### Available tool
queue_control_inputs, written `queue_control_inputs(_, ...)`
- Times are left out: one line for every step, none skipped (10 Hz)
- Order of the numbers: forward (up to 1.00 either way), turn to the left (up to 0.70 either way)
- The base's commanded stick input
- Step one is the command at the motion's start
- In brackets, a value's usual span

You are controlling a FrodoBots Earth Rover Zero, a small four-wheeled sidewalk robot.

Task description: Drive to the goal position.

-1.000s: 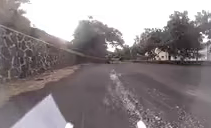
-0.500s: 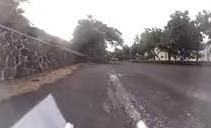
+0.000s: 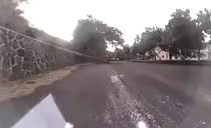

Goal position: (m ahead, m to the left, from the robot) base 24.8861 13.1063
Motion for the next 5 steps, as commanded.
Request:
queue_control_inputs(0.45, 0.0)
queue_control_inputs(0.45, 0.0)
queue_control_inputs(0.45, 0.0)
queue_control_inputs(0.45, 0.0)
queue_control_inputs(0.45, 0.0)
